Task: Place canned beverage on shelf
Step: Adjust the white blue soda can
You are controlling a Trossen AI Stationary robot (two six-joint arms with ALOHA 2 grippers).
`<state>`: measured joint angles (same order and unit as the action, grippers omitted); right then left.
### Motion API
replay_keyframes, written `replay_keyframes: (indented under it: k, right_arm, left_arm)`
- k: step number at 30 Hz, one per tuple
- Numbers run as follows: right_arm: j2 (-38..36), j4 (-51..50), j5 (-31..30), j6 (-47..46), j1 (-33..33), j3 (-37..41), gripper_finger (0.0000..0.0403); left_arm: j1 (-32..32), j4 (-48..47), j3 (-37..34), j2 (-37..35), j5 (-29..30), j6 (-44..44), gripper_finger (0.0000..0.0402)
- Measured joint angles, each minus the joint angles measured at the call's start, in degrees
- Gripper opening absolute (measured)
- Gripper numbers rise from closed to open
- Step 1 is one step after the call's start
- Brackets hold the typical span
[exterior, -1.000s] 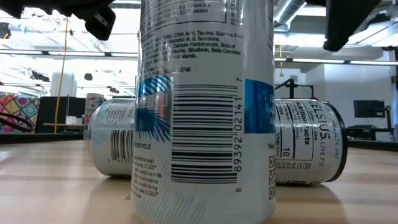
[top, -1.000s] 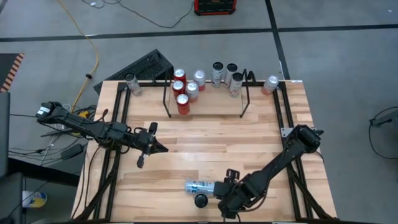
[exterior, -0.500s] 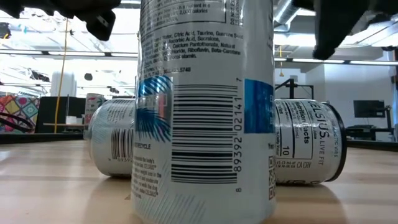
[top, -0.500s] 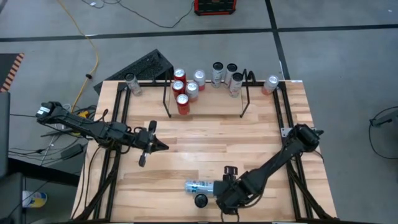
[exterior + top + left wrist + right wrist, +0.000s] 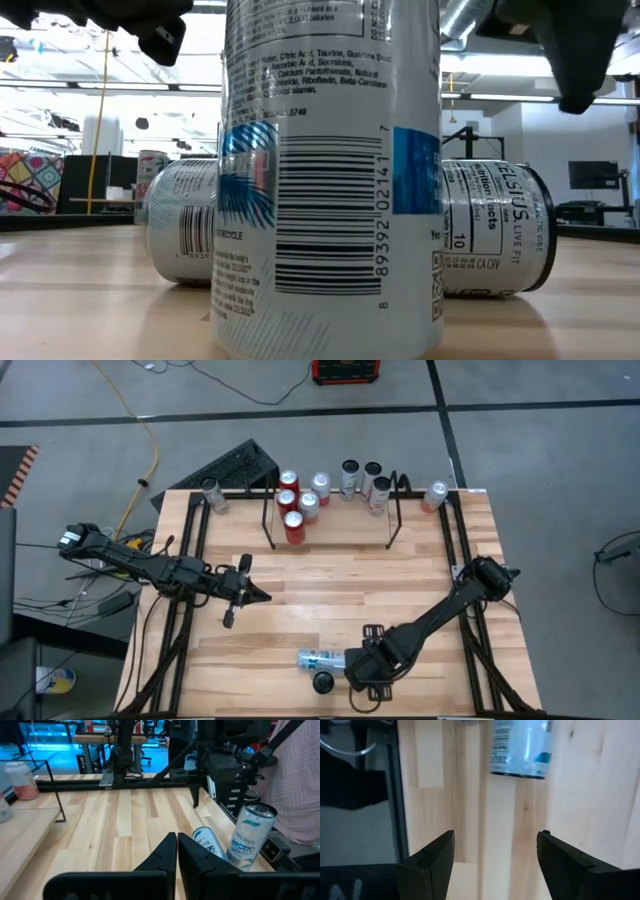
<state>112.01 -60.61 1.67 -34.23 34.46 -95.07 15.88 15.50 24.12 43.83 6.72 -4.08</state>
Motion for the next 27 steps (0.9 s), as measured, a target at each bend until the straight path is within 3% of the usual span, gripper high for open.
replay_keyframes:
  k: [8,14,18,27]
  right_arm:
    - [0.00,-8.64,-0.44,4.79,-1.76,0.00,0.0261]
    - [0.00,-0.91,-7.99,7.31,-1.29,0.00,0.0261]
    - [-0.09,-1.47,-14.70,5.21,1.54,0.69,0.0261]
    - [0.73,2.47,-19.67,4.09,6.17,2.99,0.0261]
  left_arm:
    - [0.00,-0.79,0.00,0.00,-0.02,0.97,0.0000]
    - [0.00,-2.79,0.00,0.00,-0.02,1.49,0.0000]
    - [0.00,-3.89,0.00,0.00,-0.04,1.49,0.0000]
    - [0.00,-4.64,-0.02,0.00,-0.08,2.86,0.0000]
